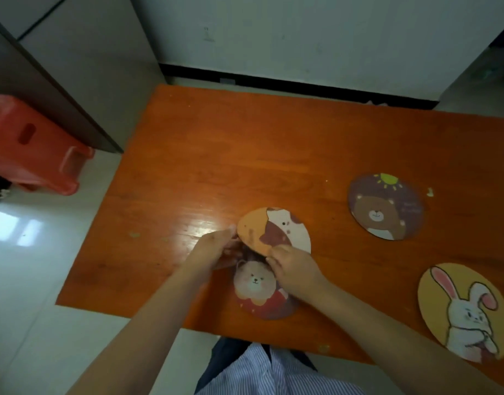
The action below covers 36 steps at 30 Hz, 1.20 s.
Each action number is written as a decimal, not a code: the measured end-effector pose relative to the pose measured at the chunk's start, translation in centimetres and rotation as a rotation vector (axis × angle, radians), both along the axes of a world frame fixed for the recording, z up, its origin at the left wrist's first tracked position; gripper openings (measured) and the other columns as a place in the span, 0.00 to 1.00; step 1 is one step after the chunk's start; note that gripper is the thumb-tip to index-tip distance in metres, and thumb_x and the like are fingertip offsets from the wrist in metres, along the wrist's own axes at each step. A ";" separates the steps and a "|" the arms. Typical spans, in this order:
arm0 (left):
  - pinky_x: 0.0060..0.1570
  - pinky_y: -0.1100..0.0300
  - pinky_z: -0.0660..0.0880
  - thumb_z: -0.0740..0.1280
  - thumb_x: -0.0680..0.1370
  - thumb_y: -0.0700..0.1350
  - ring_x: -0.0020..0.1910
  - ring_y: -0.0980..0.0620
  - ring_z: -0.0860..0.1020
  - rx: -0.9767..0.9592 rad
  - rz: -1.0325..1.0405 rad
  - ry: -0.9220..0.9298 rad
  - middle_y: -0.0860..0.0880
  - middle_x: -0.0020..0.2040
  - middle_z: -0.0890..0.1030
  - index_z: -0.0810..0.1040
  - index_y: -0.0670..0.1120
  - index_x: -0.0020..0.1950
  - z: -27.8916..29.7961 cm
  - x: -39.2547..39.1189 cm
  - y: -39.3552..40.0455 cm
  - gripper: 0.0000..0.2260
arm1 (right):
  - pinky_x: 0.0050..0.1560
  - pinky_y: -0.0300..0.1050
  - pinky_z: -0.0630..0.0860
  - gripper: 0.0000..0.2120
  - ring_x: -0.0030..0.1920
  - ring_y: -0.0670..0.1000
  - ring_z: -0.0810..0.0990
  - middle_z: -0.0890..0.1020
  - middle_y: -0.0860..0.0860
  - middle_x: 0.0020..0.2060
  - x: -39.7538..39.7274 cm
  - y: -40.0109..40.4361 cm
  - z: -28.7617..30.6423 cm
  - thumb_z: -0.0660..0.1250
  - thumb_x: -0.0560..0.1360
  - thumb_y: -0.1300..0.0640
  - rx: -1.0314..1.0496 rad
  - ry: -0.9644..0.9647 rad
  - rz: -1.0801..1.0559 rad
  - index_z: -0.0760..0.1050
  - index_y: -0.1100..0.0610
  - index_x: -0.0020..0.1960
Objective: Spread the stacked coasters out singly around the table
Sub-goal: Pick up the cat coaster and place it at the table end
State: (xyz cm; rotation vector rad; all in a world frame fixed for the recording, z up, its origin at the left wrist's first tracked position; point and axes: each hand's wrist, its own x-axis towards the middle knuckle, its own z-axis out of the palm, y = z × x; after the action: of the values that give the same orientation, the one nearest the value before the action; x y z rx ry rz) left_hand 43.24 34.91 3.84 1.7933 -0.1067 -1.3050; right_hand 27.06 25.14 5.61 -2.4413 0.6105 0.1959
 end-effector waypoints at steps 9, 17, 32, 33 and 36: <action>0.36 0.54 0.73 0.67 0.70 0.36 0.30 0.47 0.72 0.127 0.003 -0.308 0.47 0.28 0.74 0.74 0.47 0.31 -1.5 -1.0 0.8 0.10 | 0.61 0.46 0.68 0.14 0.61 0.58 0.72 0.77 0.59 0.58 1.8 -5.0 -3.2 0.62 0.77 0.60 -0.119 0.018 -0.300 0.73 0.64 0.60; 0.36 0.59 0.67 0.63 0.70 0.36 0.37 0.46 0.72 0.243 -0.095 -0.512 0.46 0.34 0.75 0.77 0.45 0.39 -0.9 -2.0 -0.7 0.06 | 0.43 0.45 0.77 0.09 0.44 0.53 0.79 0.82 0.57 0.48 5.8 -7.9 -3.2 0.68 0.73 0.61 -0.038 0.244 -0.431 0.78 0.62 0.52; 0.45 0.54 0.78 0.67 0.74 0.39 0.47 0.44 0.78 0.025 0.359 -0.055 0.41 0.47 0.79 0.74 0.40 0.50 1.8 10.7 16.6 0.06 | 0.21 0.34 0.72 0.13 0.28 0.49 0.73 0.74 0.53 0.32 17.6 6.2 4.8 0.64 0.75 0.70 0.851 -0.126 -0.499 0.72 0.55 0.37; 0.44 0.55 0.78 0.66 0.74 0.36 0.45 0.45 0.78 0.031 0.360 -0.100 0.41 0.45 0.79 0.75 0.40 0.49 1.7 11.5 18.8 0.06 | 0.19 0.33 0.71 0.13 0.27 0.48 0.73 0.74 0.53 0.31 19.0 8.2 4.5 0.64 0.75 0.71 0.882 -0.130 -0.510 0.73 0.56 0.37; 0.32 0.65 0.77 0.63 0.73 0.30 0.35 0.50 0.77 -0.019 0.441 -0.259 0.45 0.37 0.78 0.76 0.40 0.43 2.2 15.0 25.5 0.06 | 0.18 0.30 0.71 0.12 0.27 0.48 0.73 0.75 0.54 0.31 23.8 14.5 3.9 0.64 0.74 0.71 0.918 -0.162 -0.519 0.73 0.57 0.37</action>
State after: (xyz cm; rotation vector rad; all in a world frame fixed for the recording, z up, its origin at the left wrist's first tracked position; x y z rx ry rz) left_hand 58.22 60.45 6.04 1.8320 0.1287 -0.7572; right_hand 50.83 39.69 9.52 -1.3562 0.8253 0.0407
